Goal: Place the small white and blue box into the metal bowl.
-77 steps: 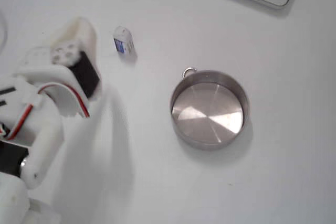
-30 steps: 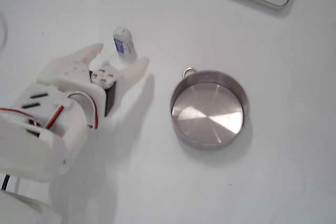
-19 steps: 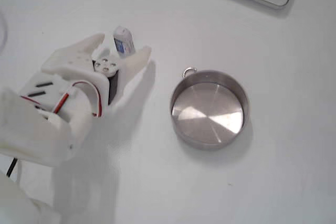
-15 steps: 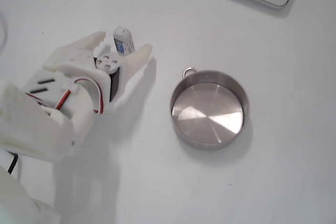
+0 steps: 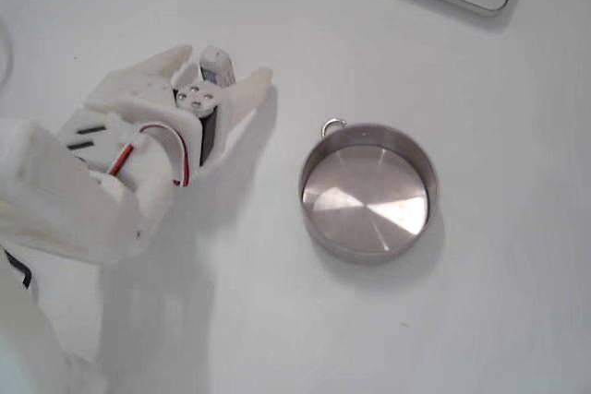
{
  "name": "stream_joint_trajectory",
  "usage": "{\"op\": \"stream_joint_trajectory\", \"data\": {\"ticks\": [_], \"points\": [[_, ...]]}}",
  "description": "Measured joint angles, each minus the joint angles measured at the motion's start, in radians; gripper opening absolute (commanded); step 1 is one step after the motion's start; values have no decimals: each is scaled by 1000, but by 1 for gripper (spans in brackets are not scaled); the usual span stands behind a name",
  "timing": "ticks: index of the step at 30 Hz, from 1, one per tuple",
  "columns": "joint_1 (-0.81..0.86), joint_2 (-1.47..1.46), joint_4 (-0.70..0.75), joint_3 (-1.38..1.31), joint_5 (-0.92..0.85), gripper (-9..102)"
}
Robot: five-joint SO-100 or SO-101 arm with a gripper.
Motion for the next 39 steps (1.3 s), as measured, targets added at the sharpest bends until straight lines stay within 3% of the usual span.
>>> {"op": "stream_joint_trajectory", "data": {"ticks": [26, 33, 39], "points": [[63, 0, 0, -9, 0, -4], [81, 52, 0, 21, 0, -5], [135, 318, 0, 183, 0, -5]]}}
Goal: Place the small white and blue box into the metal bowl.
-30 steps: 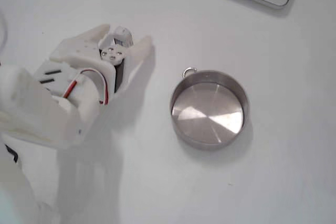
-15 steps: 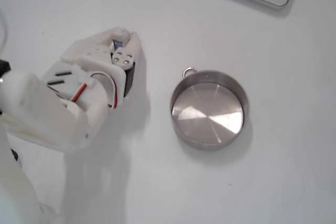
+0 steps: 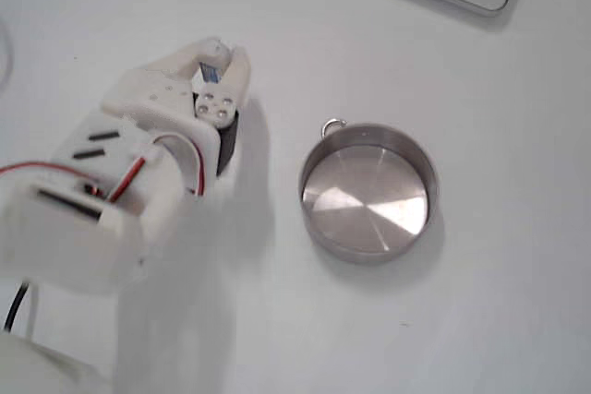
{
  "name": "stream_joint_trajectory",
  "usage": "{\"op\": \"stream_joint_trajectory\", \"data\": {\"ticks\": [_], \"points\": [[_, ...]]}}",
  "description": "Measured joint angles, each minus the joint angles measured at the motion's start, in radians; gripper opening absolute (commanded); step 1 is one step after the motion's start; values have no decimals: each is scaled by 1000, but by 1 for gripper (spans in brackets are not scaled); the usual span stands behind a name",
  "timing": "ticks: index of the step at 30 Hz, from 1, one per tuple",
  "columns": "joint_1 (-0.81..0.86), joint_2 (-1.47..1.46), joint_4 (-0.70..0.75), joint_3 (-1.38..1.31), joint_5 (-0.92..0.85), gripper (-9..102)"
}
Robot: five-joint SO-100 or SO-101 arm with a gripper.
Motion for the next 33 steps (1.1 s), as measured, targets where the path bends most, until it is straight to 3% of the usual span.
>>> {"op": "stream_joint_trajectory", "data": {"ticks": [9, 20, 24, 29, 33], "points": [[192, 391, 0, 219, 0, -5], [482, 465, 2, 291, 0, -4], [488, 465, 2, 291, 0, -4], [495, 465, 2, 291, 0, 7], [494, 465, 2, 295, 0, 9]]}}
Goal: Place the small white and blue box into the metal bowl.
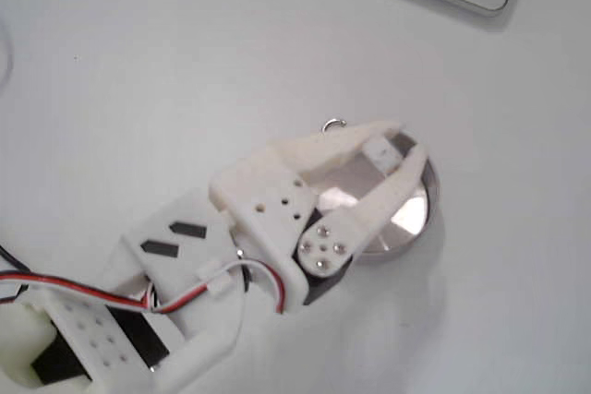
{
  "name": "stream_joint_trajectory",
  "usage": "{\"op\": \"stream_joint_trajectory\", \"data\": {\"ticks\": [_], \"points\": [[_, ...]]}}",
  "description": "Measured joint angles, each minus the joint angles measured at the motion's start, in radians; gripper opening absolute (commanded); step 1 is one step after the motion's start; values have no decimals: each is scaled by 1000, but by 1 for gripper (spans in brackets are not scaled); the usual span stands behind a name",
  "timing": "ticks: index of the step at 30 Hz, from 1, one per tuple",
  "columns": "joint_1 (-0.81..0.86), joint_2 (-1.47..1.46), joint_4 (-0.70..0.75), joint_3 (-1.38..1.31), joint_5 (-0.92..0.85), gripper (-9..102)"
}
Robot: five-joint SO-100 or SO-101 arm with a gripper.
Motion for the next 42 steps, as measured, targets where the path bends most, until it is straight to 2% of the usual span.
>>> {"op": "stream_joint_trajectory", "data": {"ticks": [8, 12, 18, 25, 30, 32, 35, 36, 42], "points": [[-60, 0, 2, 6, 0, 8], [-149, 0, 2, 6, -104, -5], [-333, 14, 2, 6, -480, -5], [-675, 84, 2, 6, -1066, -5], [-856, 126, 17, 6, -1451, -5], [-896, 221, 104, 6, -1577, -5], [-942, 354, 264, 8, -1626, -5], [-963, 439, 364, 9, -1626, -5], [-985, 1023, 1166, 34, -1597, -5]]}}
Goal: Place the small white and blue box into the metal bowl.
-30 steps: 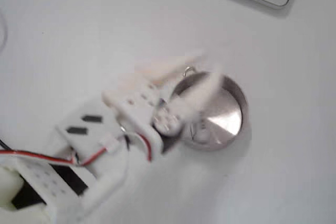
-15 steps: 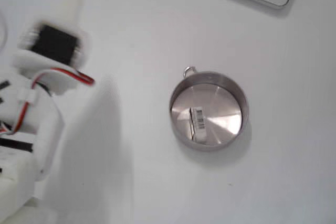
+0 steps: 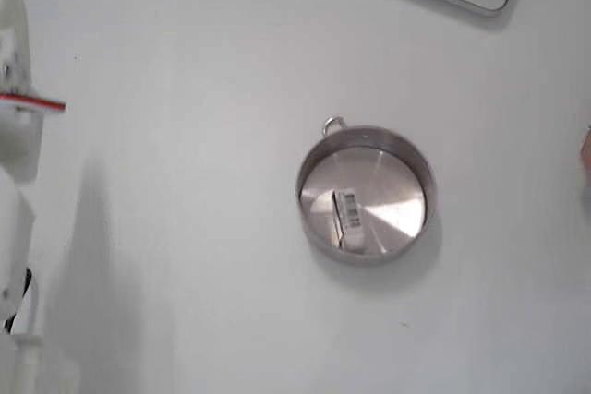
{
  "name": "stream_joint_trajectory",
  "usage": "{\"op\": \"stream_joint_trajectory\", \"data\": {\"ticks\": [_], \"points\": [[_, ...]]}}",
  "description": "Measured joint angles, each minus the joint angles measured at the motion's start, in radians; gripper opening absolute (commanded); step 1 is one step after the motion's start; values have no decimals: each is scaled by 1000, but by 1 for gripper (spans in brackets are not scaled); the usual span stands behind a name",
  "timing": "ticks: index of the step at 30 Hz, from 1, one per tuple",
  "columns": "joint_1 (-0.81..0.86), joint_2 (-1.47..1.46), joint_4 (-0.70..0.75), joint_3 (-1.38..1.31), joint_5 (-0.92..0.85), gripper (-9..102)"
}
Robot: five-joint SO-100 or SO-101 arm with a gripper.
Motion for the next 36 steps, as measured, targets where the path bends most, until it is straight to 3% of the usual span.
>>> {"op": "stream_joint_trajectory", "data": {"ticks": [5, 9, 36], "points": [[-14, 307, 541, 2, 6, -5], [-17, 399, 736, -2, 8, -5], [-17, 413, 749, -2, 9, -5]]}}
